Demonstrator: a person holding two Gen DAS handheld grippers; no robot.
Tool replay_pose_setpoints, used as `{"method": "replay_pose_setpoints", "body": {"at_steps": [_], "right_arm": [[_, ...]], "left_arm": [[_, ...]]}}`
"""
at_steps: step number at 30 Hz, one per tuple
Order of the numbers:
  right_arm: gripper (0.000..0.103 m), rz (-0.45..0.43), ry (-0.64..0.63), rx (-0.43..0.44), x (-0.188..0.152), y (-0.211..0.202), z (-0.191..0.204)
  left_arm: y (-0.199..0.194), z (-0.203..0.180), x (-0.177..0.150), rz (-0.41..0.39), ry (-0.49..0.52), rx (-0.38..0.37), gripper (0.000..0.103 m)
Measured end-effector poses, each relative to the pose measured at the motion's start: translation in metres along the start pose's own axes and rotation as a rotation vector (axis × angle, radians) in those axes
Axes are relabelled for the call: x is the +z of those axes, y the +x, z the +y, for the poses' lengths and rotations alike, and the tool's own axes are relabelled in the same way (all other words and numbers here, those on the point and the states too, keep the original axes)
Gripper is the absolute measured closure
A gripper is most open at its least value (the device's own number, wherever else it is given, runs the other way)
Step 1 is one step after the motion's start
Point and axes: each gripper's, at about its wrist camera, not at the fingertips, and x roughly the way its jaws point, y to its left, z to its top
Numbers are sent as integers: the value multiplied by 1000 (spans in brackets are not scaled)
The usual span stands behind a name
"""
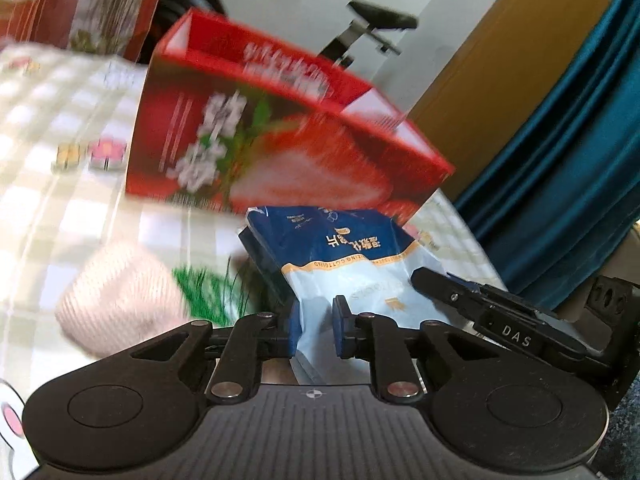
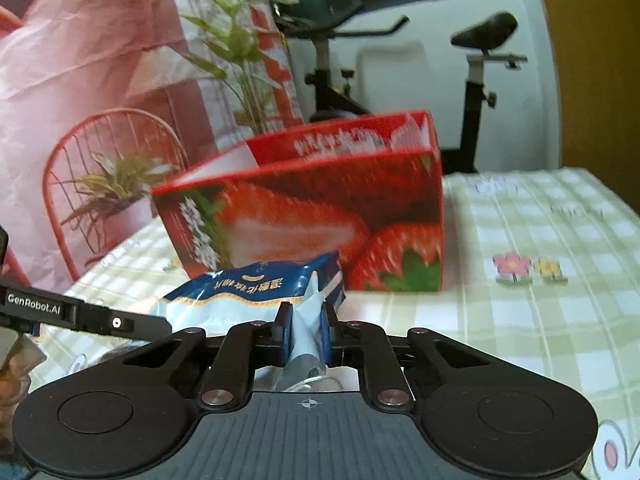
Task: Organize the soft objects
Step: 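Lift the packet with the left gripper and lower it into the red box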
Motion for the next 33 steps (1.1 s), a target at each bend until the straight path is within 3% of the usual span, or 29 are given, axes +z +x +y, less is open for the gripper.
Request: {"method": "replay_pose_setpoints", "body": {"at_steps": [10, 19, 24, 33], "right_arm": [[91, -98, -81, 32, 35, -25, 21], [91, -202, -157, 44, 98, -31, 30], [91, -221, -201, 37, 137, -8, 26], [91, -159, -238, -23, 174, 76, 9]], "left_arm": [[-39, -26, 25, -134, 128, 4, 86], [-62, -49, 80, -268, 218, 0, 86], [-43, -51, 118, -307, 254, 37, 86], [20, -54, 170, -298, 374, 238, 86]]}}
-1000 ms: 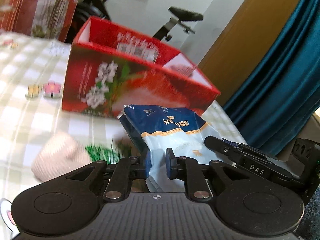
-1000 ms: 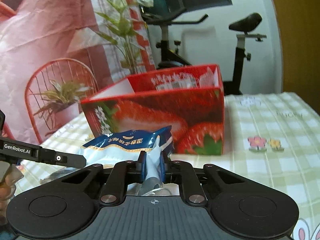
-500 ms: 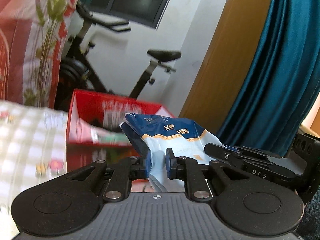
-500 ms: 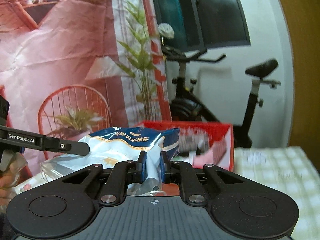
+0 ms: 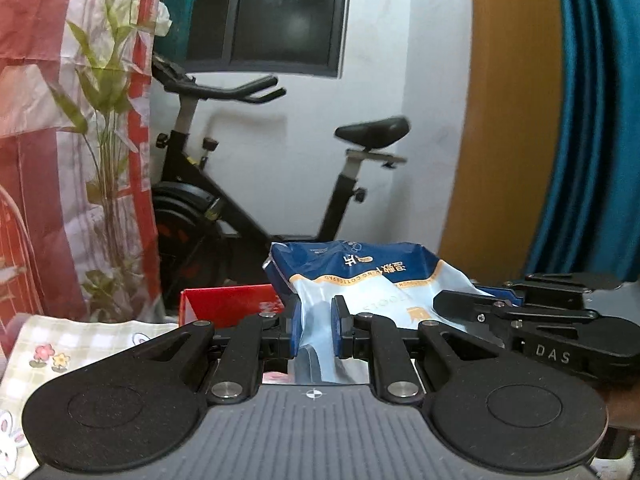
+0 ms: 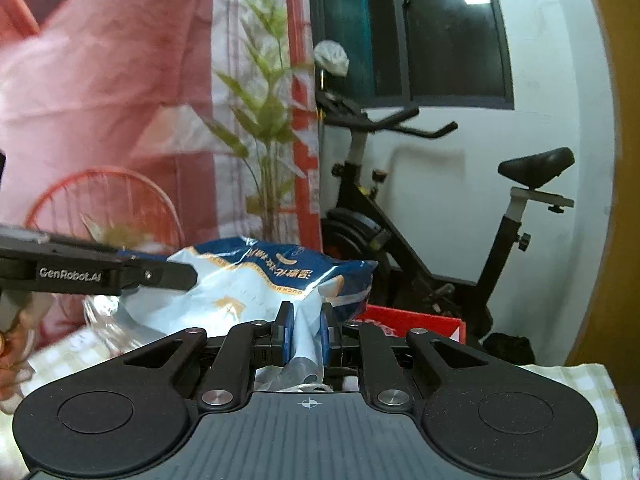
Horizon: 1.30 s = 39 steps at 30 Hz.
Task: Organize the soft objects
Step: 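Lift the packet with the left gripper and lower it into the red box, then open the left gripper and move it back to the table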
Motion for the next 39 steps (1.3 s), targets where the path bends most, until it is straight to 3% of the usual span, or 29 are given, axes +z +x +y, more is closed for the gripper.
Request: {"method": "replay_pose_setpoints", "body": {"at_steps": [7, 17, 19, 23, 26, 32, 39], "right_arm": [[91, 134, 47, -30, -21, 55, -9], [91, 266, 65, -47, -42, 95, -5], [90, 284, 56, -57, -44, 100, -3], [84, 322, 1, -76, -43, 102, 5], [79, 349, -9, -90, -44, 99, 8], [69, 357, -20, -120, -43, 83, 10], [68, 282, 19, -94, -30, 39, 15]], "left_arm": [[39, 9, -12, 120, -15, 26, 86], [70, 30, -31, 229, -38, 48, 86], [73, 33, -31, 231, -50, 46, 84], [72, 35, -31, 229, -57, 37, 62], [66, 34, -30, 214, -44, 44, 52], [47, 37, -23, 180, -69, 45, 50], [8, 27, -23, 152, -77, 6, 49]]}}
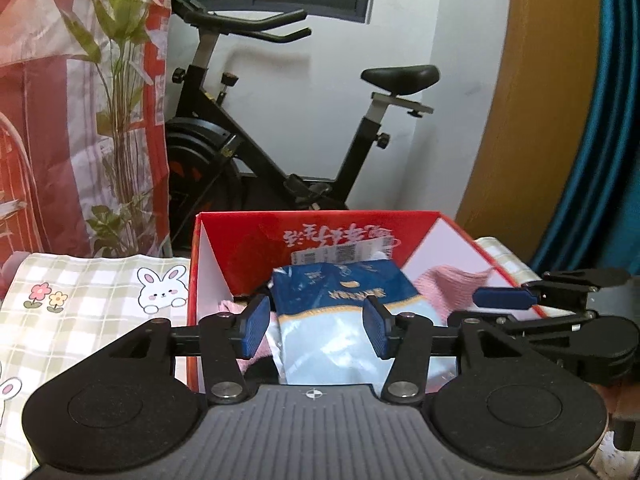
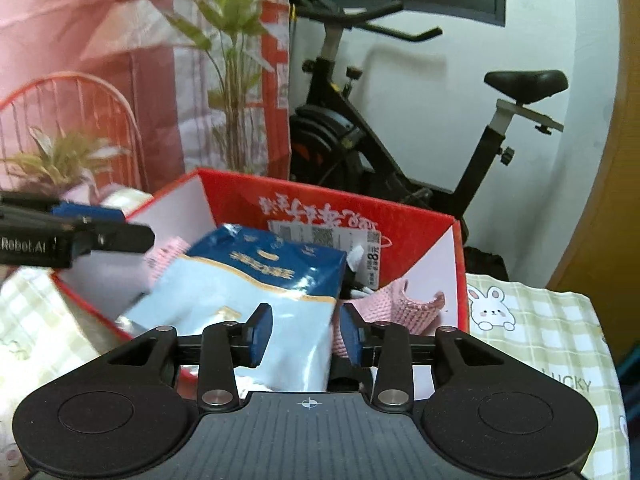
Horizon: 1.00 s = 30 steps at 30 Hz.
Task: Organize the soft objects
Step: 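Open the left gripper and move it back to the table, then lower the right tool onto the green yarn ball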
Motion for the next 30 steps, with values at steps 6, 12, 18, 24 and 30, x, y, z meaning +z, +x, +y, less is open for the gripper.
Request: {"method": "replay_pose_setpoints", "body": {"at_steps": [6, 12, 18, 24, 30], "right_arm": [[68, -74, 38, 75, -14, -51, 8], [68, -69, 62, 111, -53, -80, 17], [68, 29, 117, 166, -104, -91, 28], [61, 130, 116, 209, -146, -95, 42], [53, 147, 118, 244, -151, -94, 49]], "left_arm": [[-40, -13, -22, -4, -8, -41, 49], [-66, -22, -60, 41, -21, -74, 49], [-75, -22, -99, 100, -56, -91, 49], [-76, -20, -131, 127, -136, -78, 49], [-77, -10, -146, 133, -165, -40, 49]]}}
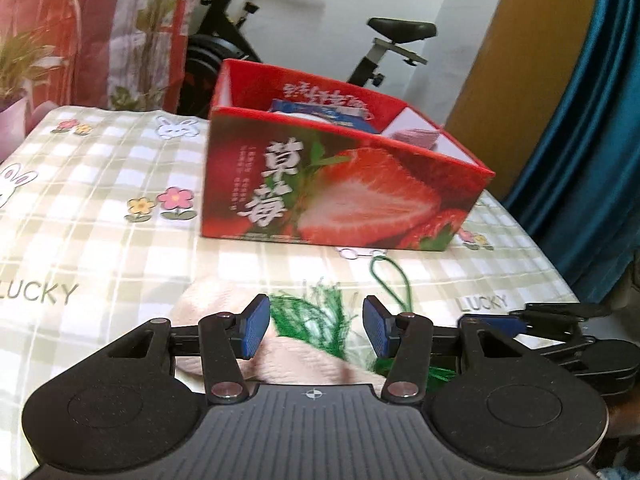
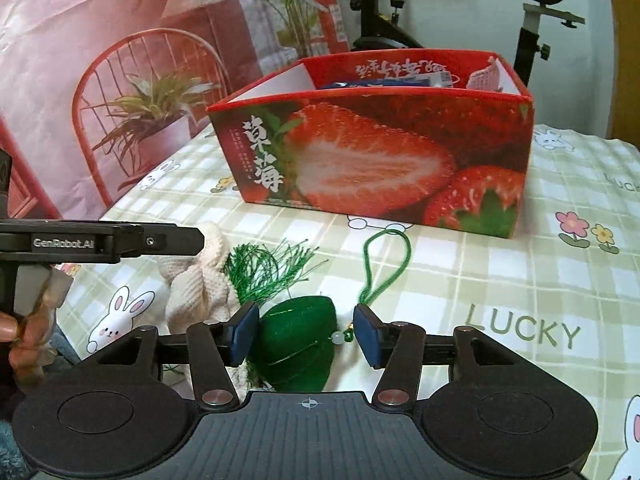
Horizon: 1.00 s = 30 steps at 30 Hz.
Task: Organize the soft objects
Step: 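Lower the right tool onto the green yarn ball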
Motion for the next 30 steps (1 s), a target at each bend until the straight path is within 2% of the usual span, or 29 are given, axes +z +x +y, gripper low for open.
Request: {"method": "replay_pose_setpoints", "body": {"at_steps": [4, 7, 13, 16, 17, 24, 30], "right_arm": [[52, 15, -17, 13, -1, 1, 3], [47, 26, -25, 7, 0, 3, 2], [47, 67, -67, -7, -4, 11, 5], [55, 76, -114, -19, -7, 13, 9], [63, 78, -118, -14, -8, 14, 9], [64, 46, -85, 20, -9, 20, 0], [65, -29, -86, 11, -14, 27, -4]], "left_arm": [[4, 6, -2, 2, -31, 2, 49], [8, 3, -10, 20, -25, 3, 49], [14, 3, -14, 43, -26, -7, 49], [15, 6, -16, 47, -37, -11, 49], [16, 6, -17, 47, -41, -12, 49], [19, 5, -19, 48, -45, -11, 49], [21, 6, -20, 50, -46, -11, 49]]}}
